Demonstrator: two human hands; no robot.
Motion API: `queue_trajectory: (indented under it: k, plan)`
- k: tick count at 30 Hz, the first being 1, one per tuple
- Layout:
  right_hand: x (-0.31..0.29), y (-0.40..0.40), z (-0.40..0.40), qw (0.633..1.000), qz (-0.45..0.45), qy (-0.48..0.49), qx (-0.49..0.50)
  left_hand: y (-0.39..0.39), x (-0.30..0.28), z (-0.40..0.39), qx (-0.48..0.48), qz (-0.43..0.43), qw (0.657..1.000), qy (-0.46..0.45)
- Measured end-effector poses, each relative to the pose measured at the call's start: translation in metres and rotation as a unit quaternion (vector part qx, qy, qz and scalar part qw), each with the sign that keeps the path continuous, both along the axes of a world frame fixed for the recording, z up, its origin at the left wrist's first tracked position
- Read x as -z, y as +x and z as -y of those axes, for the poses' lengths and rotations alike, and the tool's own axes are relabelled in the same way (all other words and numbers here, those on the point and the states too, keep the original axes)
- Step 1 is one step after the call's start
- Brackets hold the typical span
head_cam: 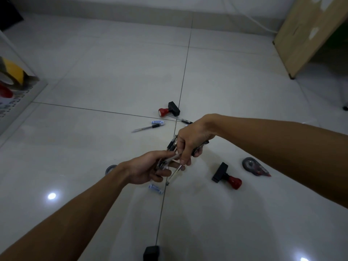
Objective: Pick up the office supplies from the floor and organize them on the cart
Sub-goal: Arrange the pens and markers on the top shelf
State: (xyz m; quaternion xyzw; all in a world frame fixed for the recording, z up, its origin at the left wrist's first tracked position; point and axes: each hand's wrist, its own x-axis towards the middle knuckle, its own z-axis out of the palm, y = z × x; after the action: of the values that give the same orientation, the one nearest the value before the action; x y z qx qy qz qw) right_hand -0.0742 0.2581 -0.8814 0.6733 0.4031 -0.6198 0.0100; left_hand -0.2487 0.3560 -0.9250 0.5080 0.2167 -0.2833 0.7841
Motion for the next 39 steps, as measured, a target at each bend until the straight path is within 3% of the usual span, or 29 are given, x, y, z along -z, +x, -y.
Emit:
queue_trajectory:
  k: [9,17,22,26,32,36,39]
  plan:
    - [-0.004,0.004,-0.001,0.992,0.113,-0.035,-0.043,0.002,0.001,0.009,0.018,0.035,0.996,0.076]
    - [-0.015,0.024,0.007,0.991,0.134,0.006,-0.006,0.007,0.005,0.008,-0.026,0.035,0.985,0.169]
    - [-0.018,0.039,0.018,0.984,0.095,0.096,0.116,0.01,0.011,0.01,-0.089,0.015,0.98,0.176]
    - [-0.002,0.024,0.019,0.953,0.09,0.2,0.207,0.015,0.011,0.014,-0.119,0.007,0.976,0.184]
    - [-0.001,0.017,0.014,0.946,0.087,0.221,0.222,0.016,0.011,0.018,-0.139,0.013,0.978,0.155]
    - [-0.003,0.017,0.013,0.947,0.07,0.202,0.241,0.013,0.01,0.014,-0.103,0.05,0.973,0.199]
    - [-0.002,0.014,0.013,0.941,0.058,0.195,0.269,0.01,0.011,0.009,-0.002,0.065,0.954,0.293]
